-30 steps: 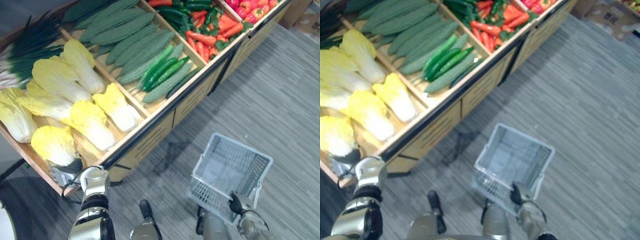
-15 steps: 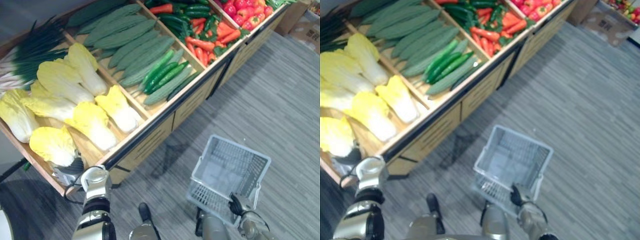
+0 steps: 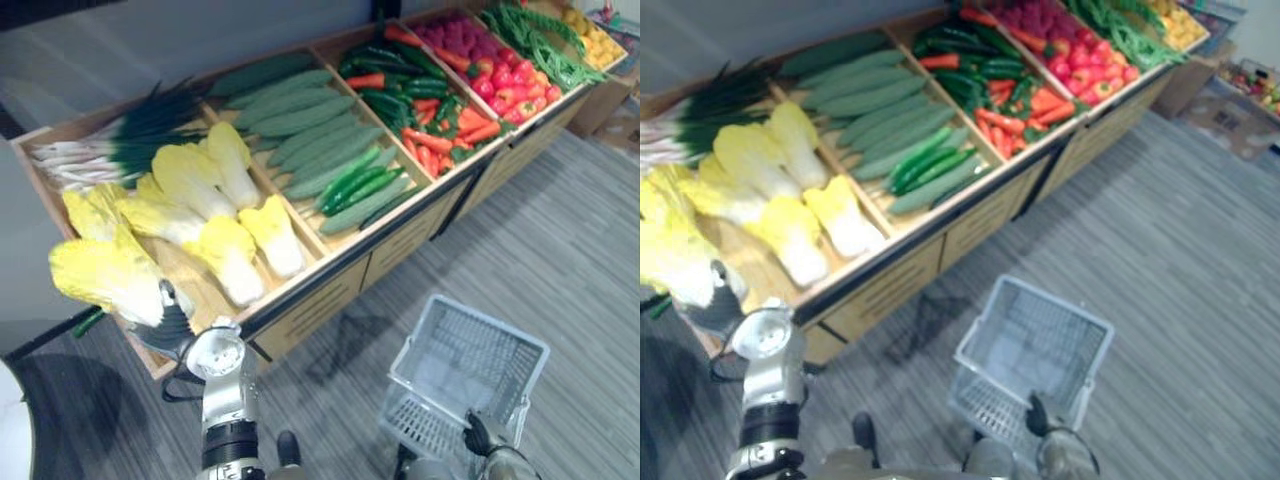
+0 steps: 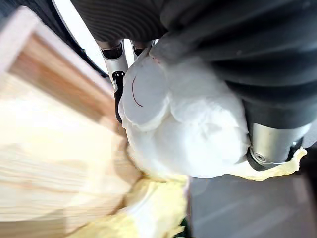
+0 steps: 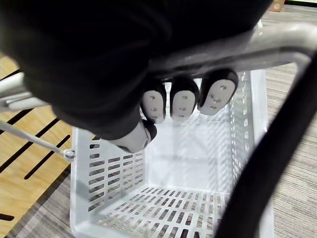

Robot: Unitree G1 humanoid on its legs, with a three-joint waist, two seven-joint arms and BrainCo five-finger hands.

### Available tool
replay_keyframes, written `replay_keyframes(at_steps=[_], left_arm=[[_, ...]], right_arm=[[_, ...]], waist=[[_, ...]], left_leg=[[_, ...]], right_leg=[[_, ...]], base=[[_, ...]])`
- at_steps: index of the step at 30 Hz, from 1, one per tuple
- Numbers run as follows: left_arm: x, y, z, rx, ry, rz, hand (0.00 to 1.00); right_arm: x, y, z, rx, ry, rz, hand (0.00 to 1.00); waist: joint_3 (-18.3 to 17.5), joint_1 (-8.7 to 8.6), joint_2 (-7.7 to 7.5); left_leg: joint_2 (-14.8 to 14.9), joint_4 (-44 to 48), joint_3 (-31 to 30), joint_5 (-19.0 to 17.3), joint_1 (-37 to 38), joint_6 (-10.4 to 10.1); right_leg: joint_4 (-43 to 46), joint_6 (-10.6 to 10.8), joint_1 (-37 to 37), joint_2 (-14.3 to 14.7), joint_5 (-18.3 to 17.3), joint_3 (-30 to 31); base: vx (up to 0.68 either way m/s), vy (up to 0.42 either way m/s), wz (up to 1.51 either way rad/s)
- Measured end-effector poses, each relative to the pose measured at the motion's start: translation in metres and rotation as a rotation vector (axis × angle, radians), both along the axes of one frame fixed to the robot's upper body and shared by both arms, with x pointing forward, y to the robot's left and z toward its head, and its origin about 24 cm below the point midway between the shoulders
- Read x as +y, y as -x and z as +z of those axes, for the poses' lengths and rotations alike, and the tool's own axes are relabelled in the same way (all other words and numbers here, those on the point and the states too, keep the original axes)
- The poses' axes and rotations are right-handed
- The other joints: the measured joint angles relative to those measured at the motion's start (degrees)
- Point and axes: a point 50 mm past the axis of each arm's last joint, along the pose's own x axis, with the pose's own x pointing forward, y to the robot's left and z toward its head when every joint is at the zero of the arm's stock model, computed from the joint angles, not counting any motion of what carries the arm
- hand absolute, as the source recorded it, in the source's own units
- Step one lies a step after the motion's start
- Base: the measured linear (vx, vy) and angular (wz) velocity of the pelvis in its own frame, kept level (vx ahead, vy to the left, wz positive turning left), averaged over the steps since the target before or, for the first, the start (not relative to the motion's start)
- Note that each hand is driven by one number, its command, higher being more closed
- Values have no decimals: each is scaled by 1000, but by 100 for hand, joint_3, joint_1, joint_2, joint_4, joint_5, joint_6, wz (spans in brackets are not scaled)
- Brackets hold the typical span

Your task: Pick vegetable in the basket

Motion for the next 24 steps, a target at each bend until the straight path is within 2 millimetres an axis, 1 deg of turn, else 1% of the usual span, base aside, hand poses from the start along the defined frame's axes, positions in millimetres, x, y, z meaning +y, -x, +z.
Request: replay_keyframes(at_steps=[1, 5, 8, 10, 11, 13, 14, 15, 16, 18, 20, 22, 23, 24], left_arm=[[-2, 3, 6, -21, -22, 6, 100], [-10, 5, 23, -54, -121, -9, 100], [-29, 3, 36, -81, -222, -106, 100], [-47, -2, 42, -79, -328, -254, 100], [-51, -3, 42, -71, -352, -290, 100], [-68, -6, 41, -62, -420, -458, 100], [-72, -7, 40, -62, -431, -501, 100], [-81, -7, 39, -62, -455, -585, 100], [-86, -7, 38, -63, -470, -631, 100], [-102, -6, 37, -72, -546, -821, 100], [-112, -6, 38, -94, -603, -945, 100], [-119, -5, 38, -108, -639, -1038, 100], [-122, -4, 38, -119, -644, -1104, 100], [-123, -3, 37, -121, -649, -1138, 100]], right_arm=[[-1, 4, -2, 18, 3, -5, 100], [-3, 7, -4, 27, 3, -21, 100], [-5, 6, -3, 24, -1, -35, 100], [-7, 3, -2, 12, -5, -49, 100], [-8, 2, -1, 8, -3, -51, 100], [-18, -2, 3, -10, -3, -88, 100], [-21, -5, 4, -16, -1, -98, 100], [-28, -7, 7, -19, 4, -113, 100], [-33, -8, 9, -22, 5, -125, 100], [-52, -15, 20, -50, 34, -141, 100], [-65, -23, 30, -72, 51, -139, 100], [-73, -34, 40, -103, 63, -130, 100], [-76, -41, 46, -117, 65, -120, 100], [-79, -45, 50, -128, 61, -123, 100]], waist=[[-65, 10, 30], [-110, 20, 72], [-141, 23, 104], [-175, 25, 146], [-218, 15, 168], [-344, -9, 274], [-365, -19, 309], [-405, -35, 371], [-423, -35, 401], [-488, -44, 509], [-516, -49, 555], [-540, -122, 580], [-551, -191, 595], [-556, -206, 602]], left_leg=[[-7, 0, -30, 1, 1, 1], [-9, 1, -104, 16, 4, 18], [-10, 2, -93, 20, 34, 23], [-4, -9, 29, 12, 110, 14], [-3, -10, 69, 8, 115, 10], [5, -15, 256, -16, 194, -3], [9, -15, 307, -26, 221, -8], [18, -16, 388, -51, 285, -18], [25, -15, 436, -66, 315, -20], [53, -14, 631, -120, 430, -36], [64, -21, 792, -151, 508, -57], [68, -23, 902, -160, 521, -59], [67, -33, 961, -160, 528, -59], [67, -43, 1006, -160, 537, -58]], right_leg=[[-1, 0, 24, -6, 0, -23], [1, -1, 75, -7, 0, -84], [11, -3, 89, -9, 3, -54], [30, -4, 70, -4, 5, 70], [41, -4, 41, -4, 5, 106], [82, -4, -42, 3, 6, 316], [86, -4, -47, 7, 7, 355], [87, -2, -46, 20, 9, 424], [90, -2, -48, 29, 9, 479], [91, -2, -71, 68, 9, 669], [91, -2, -119, 104, 9, 829], [85, -4, -179, 122, 18, 939], [86, -9, -222, 130, 35, 991], [82, -15, -248, 135, 54, 1015]], base=[[-12, 0, 11], [-17, -3, 10], [-7, 0, -3], [-24, 2, -23], [-18, 4, -34], [-2, 6, -39], [7, 4, -41], [10, 1, -30], [8, -1, -42], [12, -6, -41], [8, -7, -44], [3, -10, -34], [3, -13, -21], [4, -17, -30]])
